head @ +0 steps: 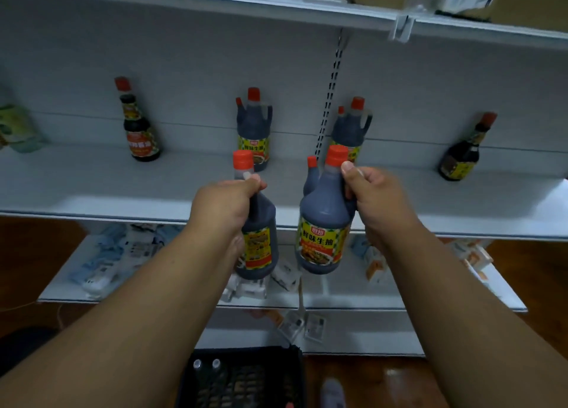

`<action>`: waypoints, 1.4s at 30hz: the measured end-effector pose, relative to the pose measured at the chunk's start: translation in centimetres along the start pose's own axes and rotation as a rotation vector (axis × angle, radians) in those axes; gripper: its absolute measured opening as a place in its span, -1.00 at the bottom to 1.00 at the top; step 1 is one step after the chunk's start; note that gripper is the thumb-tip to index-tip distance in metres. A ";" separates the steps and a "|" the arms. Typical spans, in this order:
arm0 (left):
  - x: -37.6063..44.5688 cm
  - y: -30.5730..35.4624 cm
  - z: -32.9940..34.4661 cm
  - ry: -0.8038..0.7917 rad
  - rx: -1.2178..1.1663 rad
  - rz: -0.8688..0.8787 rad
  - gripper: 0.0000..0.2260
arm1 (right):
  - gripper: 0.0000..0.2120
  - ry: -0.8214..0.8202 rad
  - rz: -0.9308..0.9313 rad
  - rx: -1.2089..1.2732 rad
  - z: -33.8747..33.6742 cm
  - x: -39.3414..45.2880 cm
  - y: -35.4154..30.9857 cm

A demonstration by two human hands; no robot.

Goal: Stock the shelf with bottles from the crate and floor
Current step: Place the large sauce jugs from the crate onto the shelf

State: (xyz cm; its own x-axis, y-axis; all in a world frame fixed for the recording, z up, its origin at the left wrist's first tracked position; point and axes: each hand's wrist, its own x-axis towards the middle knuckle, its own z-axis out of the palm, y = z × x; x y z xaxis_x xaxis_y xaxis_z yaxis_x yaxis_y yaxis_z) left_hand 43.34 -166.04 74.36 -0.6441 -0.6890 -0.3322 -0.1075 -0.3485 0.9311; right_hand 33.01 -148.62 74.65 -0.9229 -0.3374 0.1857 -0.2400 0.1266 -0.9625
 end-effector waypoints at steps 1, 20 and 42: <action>0.6 0.1 0.5 0.013 -0.009 0.001 -0.75 | -0.57 -0.020 -0.017 0.003 0.1 1.3 0.3; 9.0 1.2 9.2 0.408 0.103 0.218 -0.77 | -0.59 -0.377 -0.036 -0.097 1.4 18.2 6.0; 12.0 -3.6 2.5 0.219 0.652 0.321 -0.23 | -0.01 0.014 0.029 -0.292 6.2 11.4 11.7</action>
State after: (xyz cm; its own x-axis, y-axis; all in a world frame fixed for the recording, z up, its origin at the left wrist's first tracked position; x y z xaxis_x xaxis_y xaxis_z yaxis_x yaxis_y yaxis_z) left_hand 34.10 -171.51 67.40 -0.5611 -0.8277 0.0109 -0.4103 0.2895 0.8648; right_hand 21.60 -156.79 64.27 -0.9341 -0.3174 0.1632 -0.2878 0.3997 -0.8703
